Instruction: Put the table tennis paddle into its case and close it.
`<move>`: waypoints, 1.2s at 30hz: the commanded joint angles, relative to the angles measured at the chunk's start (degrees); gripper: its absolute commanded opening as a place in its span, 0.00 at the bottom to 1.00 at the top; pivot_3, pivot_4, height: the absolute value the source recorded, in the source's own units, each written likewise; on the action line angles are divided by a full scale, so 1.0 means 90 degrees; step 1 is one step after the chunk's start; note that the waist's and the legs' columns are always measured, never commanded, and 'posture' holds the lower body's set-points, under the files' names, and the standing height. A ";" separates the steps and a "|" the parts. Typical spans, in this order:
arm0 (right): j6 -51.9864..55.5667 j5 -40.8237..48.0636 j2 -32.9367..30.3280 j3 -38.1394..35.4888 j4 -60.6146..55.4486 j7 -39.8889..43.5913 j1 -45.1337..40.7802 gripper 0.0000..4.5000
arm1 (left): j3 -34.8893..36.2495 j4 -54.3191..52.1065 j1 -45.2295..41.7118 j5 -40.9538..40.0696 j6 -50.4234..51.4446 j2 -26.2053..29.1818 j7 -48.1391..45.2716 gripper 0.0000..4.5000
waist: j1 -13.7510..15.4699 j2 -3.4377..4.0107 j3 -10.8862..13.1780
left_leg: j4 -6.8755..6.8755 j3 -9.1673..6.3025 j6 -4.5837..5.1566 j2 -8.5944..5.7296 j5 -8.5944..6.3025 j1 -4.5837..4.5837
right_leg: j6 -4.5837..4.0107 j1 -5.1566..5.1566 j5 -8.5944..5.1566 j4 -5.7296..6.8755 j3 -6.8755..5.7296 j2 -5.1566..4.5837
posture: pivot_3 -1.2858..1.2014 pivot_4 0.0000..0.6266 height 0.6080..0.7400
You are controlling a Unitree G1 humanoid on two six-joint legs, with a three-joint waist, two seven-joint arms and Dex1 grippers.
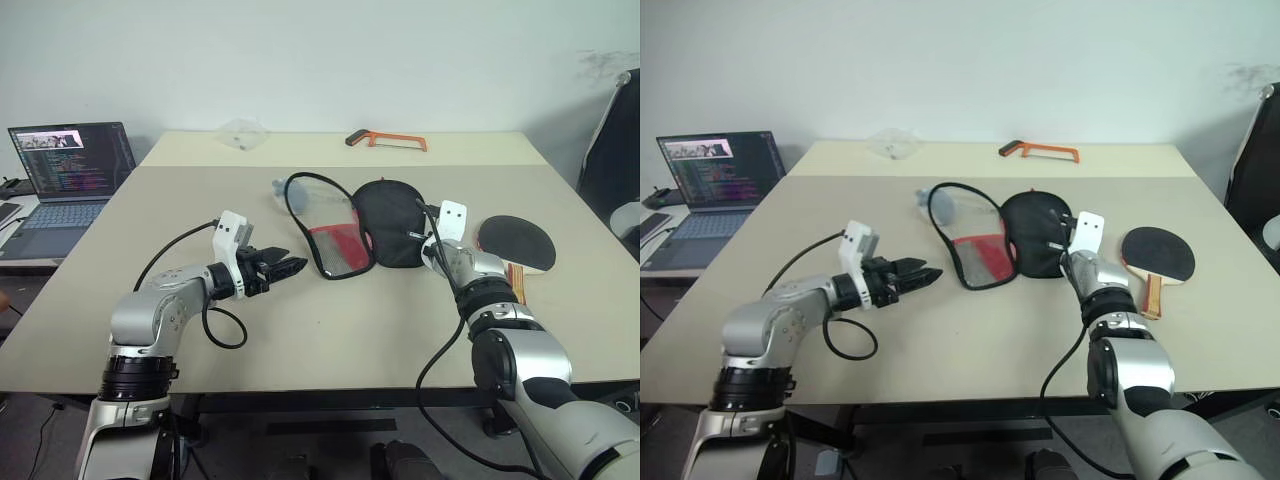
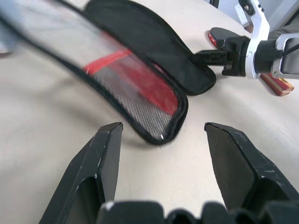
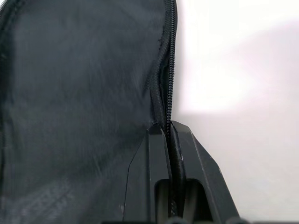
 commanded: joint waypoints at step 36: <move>0.3948 -0.0570 -0.0673 -0.0799 -0.6037 -0.1075 0.2271 0.99 | -0.0306 0.0739 -0.0733 -0.0039 -0.0475 0.0090 -0.0577 0.68 | -0.0005 0.0001 0.0000 | -0.0002 0.0002 0.0001 0.0000 0.0000 -0.0004 | 0.0003 -0.0003 -0.0003 -0.0002 -0.0003 0.0009 | 0.52 0.24 1.00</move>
